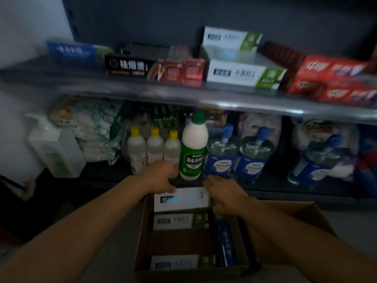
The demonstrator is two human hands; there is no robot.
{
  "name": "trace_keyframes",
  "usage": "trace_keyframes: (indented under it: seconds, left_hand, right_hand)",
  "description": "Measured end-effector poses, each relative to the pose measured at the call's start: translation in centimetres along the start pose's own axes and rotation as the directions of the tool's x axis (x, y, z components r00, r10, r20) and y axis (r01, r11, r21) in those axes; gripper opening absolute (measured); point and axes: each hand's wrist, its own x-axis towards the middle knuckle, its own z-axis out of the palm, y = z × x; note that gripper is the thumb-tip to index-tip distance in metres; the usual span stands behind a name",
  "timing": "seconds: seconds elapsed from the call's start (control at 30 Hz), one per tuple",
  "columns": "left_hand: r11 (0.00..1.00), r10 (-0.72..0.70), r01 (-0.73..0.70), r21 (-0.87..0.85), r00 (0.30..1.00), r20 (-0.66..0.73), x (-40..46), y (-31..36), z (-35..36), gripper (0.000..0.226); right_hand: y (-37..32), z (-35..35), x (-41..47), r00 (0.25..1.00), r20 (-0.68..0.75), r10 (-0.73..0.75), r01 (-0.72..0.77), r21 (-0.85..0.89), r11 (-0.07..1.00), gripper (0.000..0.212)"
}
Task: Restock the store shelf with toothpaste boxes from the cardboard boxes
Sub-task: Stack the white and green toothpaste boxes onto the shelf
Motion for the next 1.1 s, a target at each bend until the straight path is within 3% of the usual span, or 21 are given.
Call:
trace_keyframes:
  seconds: [0.1, 0.2, 0.33, 0.57, 0.77, 0.9, 1.1]
  left_hand:
    - [0.996, -0.056, 0.056, 0.071, 0.998, -0.007, -1.3, 2.2, -3.9, 0.038]
    - [0.992, -0.064, 0.067, 0.103, 0.998, -0.026, -2.3, 4.3, -7.8, 0.044]
    - [0.997, -0.04, 0.046, 0.069, 0.996, -0.082, -3.9, 7.0, -12.6, 0.029]
    - [0.997, -0.03, 0.024, -0.067, 0.995, -0.091, -5.6, 9.5, -17.2, 0.04]
    - [1.0, -0.028, 0.023, -0.021, 0.958, -0.286, -6.2, 10.9, -19.2, 0.027]
    - [1.0, -0.027, 0.028, -0.003, 0.917, -0.398, -6.1, 11.3, -20.3, 0.028]
    - [0.998, 0.032, -0.005, 0.058, 0.878, -0.478, -4.6, 12.4, -21.9, 0.027]
  right_hand:
    - [1.6, -4.7, -2.0, 0.989, -0.148, -0.001, -0.011, -0.082, 0.997, 0.051]
    - [2.7, -9.7, -4.1, 0.978, -0.207, 0.005, -0.043, -0.183, 0.982, 0.059]
    - [4.0, -15.1, -6.3, 0.946, -0.325, 0.0, -0.089, -0.259, 0.962, 0.062]
    - [5.3, -20.0, -8.5, 0.9, -0.436, -0.022, -0.143, -0.341, 0.929, 0.059]
    - [6.5, -21.6, -8.9, 0.838, -0.545, -0.009, -0.133, -0.22, 0.966, 0.054]
    - [8.3, -23.3, -9.0, 0.846, -0.527, 0.082, -0.164, -0.111, 0.98, 0.062]
    - [11.2, -25.5, -8.7, 0.878, -0.447, 0.172, -0.21, -0.038, 0.977, 0.056]
